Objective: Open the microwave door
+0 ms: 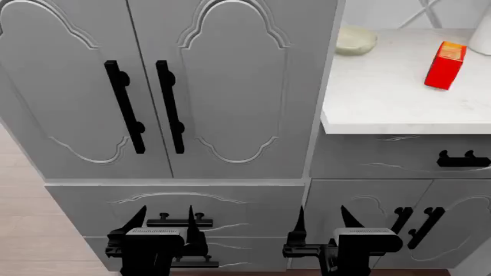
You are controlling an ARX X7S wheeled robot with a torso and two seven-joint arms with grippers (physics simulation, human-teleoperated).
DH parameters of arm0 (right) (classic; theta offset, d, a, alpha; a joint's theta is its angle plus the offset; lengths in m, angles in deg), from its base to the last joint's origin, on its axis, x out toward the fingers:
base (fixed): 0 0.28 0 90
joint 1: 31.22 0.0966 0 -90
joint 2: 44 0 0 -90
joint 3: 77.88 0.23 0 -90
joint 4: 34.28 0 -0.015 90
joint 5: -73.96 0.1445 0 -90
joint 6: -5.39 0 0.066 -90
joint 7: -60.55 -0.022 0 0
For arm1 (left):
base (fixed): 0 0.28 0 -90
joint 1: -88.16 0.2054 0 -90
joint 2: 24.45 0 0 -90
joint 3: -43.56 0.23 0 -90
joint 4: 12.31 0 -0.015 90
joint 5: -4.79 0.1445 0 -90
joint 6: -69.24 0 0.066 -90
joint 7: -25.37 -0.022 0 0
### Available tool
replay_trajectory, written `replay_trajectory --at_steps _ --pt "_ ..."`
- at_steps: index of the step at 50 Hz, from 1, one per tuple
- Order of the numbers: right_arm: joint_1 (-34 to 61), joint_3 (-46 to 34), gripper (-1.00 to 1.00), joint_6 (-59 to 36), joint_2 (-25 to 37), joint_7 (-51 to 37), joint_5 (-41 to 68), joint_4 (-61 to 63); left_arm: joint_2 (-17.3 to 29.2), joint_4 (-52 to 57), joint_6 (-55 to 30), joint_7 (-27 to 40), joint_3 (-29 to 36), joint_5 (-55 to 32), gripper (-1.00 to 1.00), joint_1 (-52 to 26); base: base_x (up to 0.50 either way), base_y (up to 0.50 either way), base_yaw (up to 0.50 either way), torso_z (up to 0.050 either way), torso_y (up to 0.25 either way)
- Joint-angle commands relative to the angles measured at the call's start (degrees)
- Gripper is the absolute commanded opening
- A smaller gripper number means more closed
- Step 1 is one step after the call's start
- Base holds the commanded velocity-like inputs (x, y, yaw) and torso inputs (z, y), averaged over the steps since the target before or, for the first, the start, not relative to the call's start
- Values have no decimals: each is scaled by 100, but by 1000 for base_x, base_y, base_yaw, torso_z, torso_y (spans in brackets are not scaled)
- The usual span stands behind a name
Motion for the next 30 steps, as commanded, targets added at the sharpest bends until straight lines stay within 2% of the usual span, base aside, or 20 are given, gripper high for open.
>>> replay_trajectory --at_steps 1,10,15,23,30 --pt "1 -99 100 9 88 -112 108 -11 91 -10 5 114 106 -77 100 -4 0 0 0 0 0" --pt "6 -237 100 66 225 -284 302 -34 277 -8 -3 324 358 -43 100 14 0 0 0 0 0" --pt "44 -242 100 -49 276 -365 451 79 330 212 -36 323 387 -204 100 44 0 0 0 48 0" --pt "496 -204 100 -827 410 -597 592 993 458 1313 -878 475 318 -384 100 -152 0 0 0 50 0" --pt "1139 -219 100 -1777 584 -738 652 2135 653 2975 -2183 520 213 -709 100 -802 0 0 0 50 0"
